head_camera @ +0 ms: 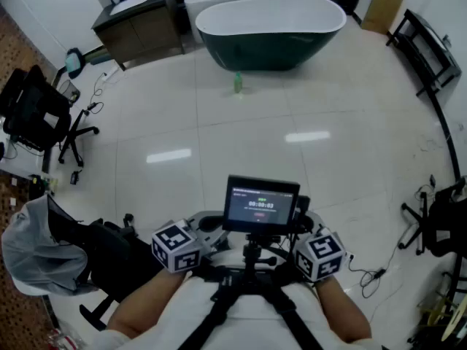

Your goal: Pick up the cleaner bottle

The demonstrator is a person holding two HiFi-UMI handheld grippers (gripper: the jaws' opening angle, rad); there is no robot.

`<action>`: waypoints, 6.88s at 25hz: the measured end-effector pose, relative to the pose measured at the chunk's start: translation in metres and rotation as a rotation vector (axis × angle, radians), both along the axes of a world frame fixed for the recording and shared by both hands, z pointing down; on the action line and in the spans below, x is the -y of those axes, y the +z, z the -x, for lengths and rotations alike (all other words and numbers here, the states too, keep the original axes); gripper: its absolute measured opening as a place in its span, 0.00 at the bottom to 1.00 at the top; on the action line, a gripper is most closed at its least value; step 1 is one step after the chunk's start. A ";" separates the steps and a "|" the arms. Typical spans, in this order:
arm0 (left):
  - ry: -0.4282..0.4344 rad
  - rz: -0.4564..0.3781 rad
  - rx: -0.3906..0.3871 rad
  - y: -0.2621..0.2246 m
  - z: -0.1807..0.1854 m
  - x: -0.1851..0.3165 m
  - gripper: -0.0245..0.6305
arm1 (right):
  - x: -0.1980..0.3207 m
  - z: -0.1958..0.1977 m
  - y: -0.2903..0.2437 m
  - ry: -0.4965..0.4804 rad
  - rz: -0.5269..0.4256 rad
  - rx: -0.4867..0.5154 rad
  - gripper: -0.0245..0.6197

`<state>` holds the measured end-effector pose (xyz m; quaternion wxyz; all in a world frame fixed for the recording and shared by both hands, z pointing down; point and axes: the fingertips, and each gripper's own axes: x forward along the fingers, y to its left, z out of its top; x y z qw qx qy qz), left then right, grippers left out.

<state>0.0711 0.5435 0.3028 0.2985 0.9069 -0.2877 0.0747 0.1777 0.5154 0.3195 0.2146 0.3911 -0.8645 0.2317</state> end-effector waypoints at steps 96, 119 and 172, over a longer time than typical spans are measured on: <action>-0.529 -0.206 0.122 -0.057 0.184 0.250 0.18 | 0.282 0.013 -0.044 0.111 -0.212 -0.007 0.23; -0.427 -0.135 0.089 -0.021 0.195 0.425 0.17 | 0.426 0.043 -0.021 0.189 -0.137 -0.045 0.23; -0.257 0.059 0.272 0.143 0.196 0.771 0.17 | 0.728 0.095 0.118 0.181 0.114 -0.025 0.23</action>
